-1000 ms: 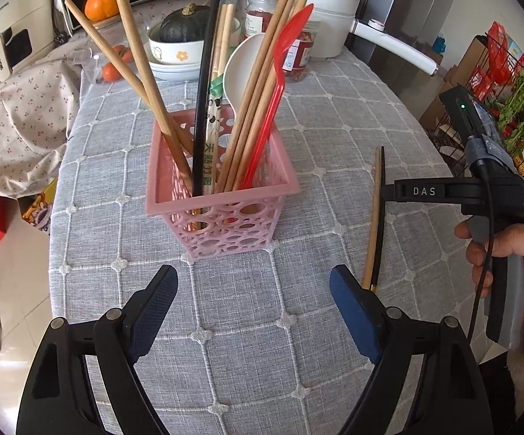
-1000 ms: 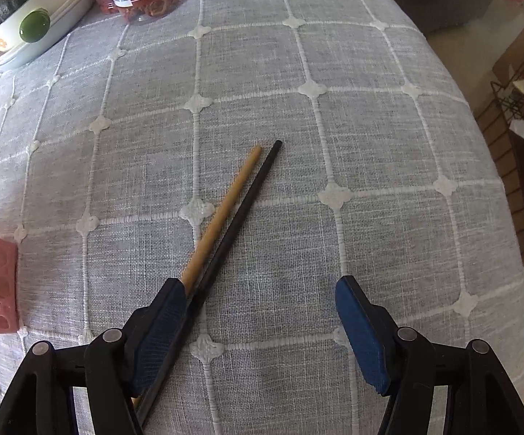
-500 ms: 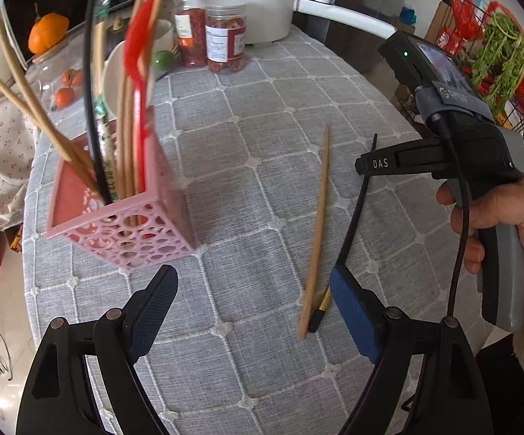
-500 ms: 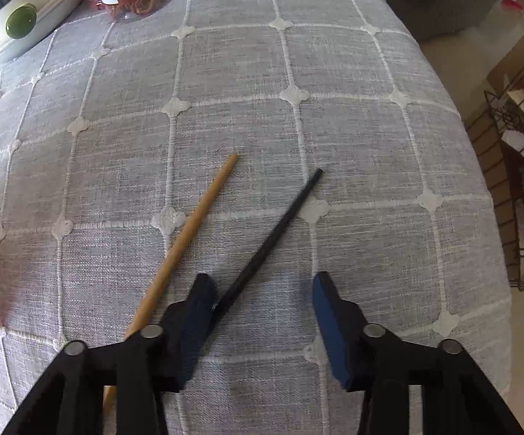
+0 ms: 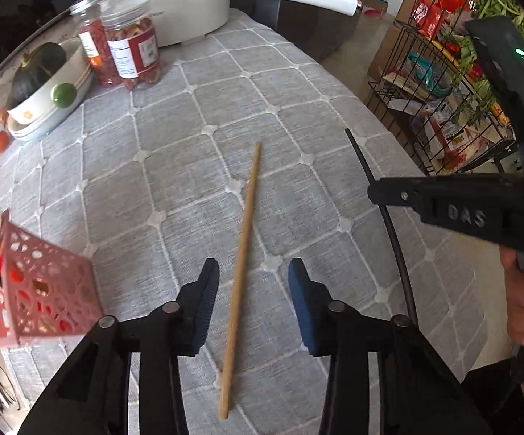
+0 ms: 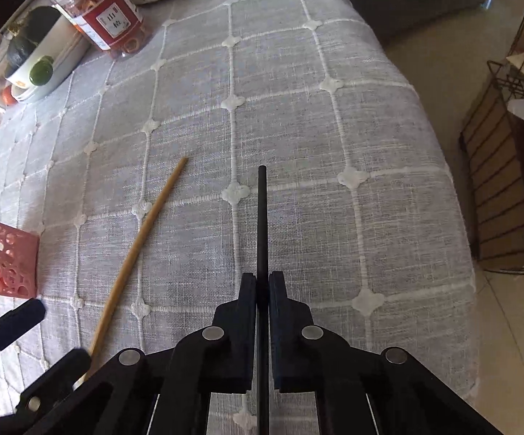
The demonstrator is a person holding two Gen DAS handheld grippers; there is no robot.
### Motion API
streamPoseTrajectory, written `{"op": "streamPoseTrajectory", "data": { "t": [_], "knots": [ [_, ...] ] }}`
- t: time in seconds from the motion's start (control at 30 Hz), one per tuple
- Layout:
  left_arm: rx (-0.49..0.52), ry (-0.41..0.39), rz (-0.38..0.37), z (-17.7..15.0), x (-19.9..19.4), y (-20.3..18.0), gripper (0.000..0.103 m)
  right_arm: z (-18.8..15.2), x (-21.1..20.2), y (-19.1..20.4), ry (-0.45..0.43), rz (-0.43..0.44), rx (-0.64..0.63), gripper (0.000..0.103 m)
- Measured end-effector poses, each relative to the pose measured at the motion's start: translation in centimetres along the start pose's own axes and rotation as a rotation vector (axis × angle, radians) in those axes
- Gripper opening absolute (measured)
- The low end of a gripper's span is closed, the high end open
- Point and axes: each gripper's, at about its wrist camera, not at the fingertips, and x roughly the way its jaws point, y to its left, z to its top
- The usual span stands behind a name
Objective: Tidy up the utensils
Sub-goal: 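Grasp the last wooden chopstick with the left gripper while the right holds the black one, then lower both chopsticks into the pink basket and open both grippers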
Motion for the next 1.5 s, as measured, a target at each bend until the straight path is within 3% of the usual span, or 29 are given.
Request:
{"op": "streamPoseTrajectory", "data": {
  "t": [0.33, 0.47, 0.53, 0.67, 1.1, 1.5],
  "knots": [
    [-0.003, 0.059, 0.09, 4.1, 5.4, 0.0, 0.017, -0.6, -1.5, -2.1, -0.013, 0.071, 0.042, 0.004],
    [0.008, 0.038, 0.094, 4.3, 5.7, -0.1, 0.014, -0.7, -1.5, -2.2, -0.011, 0.071, 0.037, 0.004],
    [0.015, 0.048, 0.105, 4.0, 5.5, -0.1, 0.007, -0.8, -1.5, -2.3, -0.012, 0.072, 0.038, 0.004],
    [0.044, 0.016, 0.105, 2.5, 3.0, -0.2, 0.006, -1.0, -1.9, -2.1, -0.016, 0.108, 0.052, 0.004],
    [0.026, -0.291, 0.055, -5.7, -11.1, 2.8, 0.006, -3.3, -6.7, 3.3, -0.162, 0.105, -0.088, 0.004],
    [-0.058, -0.561, 0.012, -8.9, -20.9, 6.7, 0.006, -4.3, -12.7, 10.7, -0.391, 0.14, -0.259, 0.004]
  ]
}}
